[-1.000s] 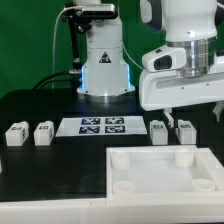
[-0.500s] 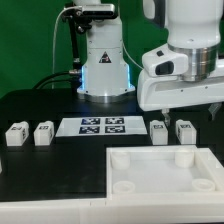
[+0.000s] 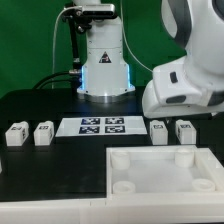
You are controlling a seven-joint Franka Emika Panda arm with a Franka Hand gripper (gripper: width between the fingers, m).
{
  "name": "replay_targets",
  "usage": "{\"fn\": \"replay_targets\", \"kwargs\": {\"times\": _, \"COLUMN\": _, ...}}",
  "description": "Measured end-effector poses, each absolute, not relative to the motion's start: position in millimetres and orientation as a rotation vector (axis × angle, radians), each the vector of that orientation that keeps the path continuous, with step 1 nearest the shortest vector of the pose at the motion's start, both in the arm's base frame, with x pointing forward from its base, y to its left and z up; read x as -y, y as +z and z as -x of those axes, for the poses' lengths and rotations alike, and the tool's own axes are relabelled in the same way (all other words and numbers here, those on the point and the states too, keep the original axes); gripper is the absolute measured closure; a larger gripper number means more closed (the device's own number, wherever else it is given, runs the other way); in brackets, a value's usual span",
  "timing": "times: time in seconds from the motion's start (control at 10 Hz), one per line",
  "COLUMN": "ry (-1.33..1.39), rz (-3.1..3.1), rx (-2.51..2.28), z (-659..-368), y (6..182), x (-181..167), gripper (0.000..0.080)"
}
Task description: Assemble one leg
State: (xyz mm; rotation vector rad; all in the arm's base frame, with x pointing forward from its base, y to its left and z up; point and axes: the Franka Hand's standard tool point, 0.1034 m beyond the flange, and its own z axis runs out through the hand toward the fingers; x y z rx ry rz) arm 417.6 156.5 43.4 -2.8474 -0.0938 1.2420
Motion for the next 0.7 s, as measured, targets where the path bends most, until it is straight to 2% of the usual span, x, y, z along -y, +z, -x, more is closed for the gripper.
{"fn": "replay_targets", "kwargs": {"times": 0.3, "ry": 1.256, "rz": 2.839, "rx": 0.095, "z": -421, "y": 39.9, "x": -158, "gripper": 0.0150}}
{"fn": "replay_targets", "kwargs": {"times": 0.7, "ry": 1.297, "rz": 2.857, "rx": 0.056, "z": -398, "y": 20.3, "x": -165, "gripper": 0.0150}}
